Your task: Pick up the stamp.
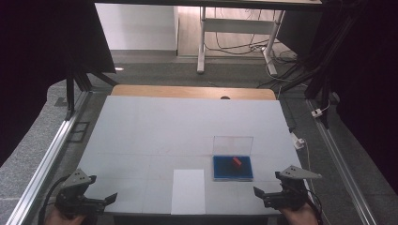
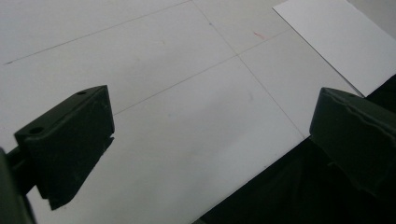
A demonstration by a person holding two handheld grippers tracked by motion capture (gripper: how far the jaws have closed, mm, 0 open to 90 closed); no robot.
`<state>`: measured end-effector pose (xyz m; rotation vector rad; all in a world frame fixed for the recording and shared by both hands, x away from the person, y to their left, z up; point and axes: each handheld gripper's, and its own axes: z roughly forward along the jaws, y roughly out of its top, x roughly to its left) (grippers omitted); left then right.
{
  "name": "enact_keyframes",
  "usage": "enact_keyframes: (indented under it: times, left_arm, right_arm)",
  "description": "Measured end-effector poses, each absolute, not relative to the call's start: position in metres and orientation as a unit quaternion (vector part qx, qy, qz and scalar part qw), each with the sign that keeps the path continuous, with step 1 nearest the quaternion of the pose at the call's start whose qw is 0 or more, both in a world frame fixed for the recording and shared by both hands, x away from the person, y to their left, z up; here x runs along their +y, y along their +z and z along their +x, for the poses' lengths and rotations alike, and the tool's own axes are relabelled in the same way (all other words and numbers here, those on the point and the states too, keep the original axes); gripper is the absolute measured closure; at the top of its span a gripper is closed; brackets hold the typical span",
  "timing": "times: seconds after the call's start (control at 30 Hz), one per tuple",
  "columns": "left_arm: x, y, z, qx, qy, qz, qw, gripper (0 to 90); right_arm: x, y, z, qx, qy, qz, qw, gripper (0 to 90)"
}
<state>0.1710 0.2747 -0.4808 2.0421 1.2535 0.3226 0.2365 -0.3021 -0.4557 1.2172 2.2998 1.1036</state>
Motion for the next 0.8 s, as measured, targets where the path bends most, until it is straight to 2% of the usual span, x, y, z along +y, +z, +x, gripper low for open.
enact_keyframes:
  times: [0.8]
  left_arm:
    - [0.2749,-0.4815,0.1716,0.484,0.124,0.791,0.353,0.0]
  right_arm:
    - [-0.2957,-0.4518,0.2363,0.809,0.392,0.406,0.163,0.0]
